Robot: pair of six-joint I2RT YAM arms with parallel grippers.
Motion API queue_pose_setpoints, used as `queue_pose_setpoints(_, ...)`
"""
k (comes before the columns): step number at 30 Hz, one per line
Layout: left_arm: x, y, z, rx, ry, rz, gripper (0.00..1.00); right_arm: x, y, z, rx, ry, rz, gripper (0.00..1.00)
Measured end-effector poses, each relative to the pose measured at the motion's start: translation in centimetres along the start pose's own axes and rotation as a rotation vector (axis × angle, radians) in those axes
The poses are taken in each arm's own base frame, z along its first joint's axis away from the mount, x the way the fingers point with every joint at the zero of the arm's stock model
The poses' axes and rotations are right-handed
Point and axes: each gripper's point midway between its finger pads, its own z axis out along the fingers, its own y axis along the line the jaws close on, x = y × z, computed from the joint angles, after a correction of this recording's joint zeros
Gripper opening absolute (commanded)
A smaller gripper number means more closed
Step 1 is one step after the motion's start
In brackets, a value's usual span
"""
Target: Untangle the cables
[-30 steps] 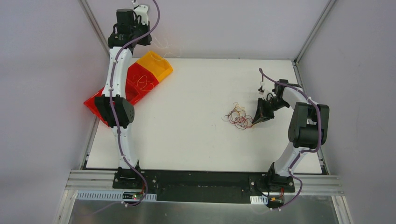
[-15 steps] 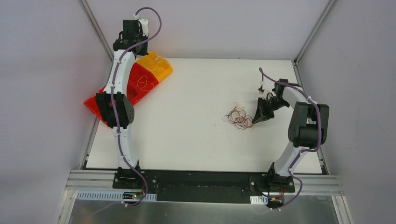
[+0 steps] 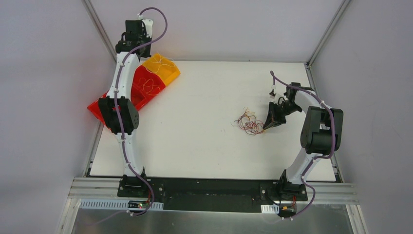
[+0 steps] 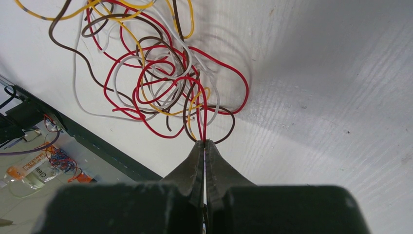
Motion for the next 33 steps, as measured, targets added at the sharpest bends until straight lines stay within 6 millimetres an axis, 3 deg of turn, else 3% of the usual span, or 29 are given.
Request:
queue_pose_setpoints(9, -0.5, 2.3, -1.1, -0.029, -0.020, -0.023, 0.00, -0.1, 0.0, 0.0, 0.000, -0.001, 0.006, 0.00)
queue_pose_setpoints(19, -0.7, 2.1, -1.0, -0.017, -0.026, -0.025, 0.00, -0.1, 0.0, 0.0, 0.000, 0.001, 0.010, 0.00)
queue_pose_setpoints(22, -1.2, 2.0, 0.5, -0.015, -0.040, -0.034, 0.00, -0.1, 0.0, 0.1, 0.000, 0.006, 0.015, 0.00)
queue_pose_setpoints(25, -0.6, 1.4, 3.7, -0.004, -0.033, -0.042, 0.00, -0.2, -0.1, -0.1, 0.005, 0.012, 0.016, 0.00)
queue_pose_setpoints(29, 2.8, -0.7, 8.5, 0.049, 0.037, -0.056, 0.00, -0.2, -0.1, -0.3, 0.012, 0.014, 0.010, 0.00)
queue_pose_setpoints(33, 6.0, -2.1, 11.6, 0.085, 0.098, -0.061, 0.00, 0.0, -0.1, -0.5, 0.018, 0.026, 0.010, 0.00)
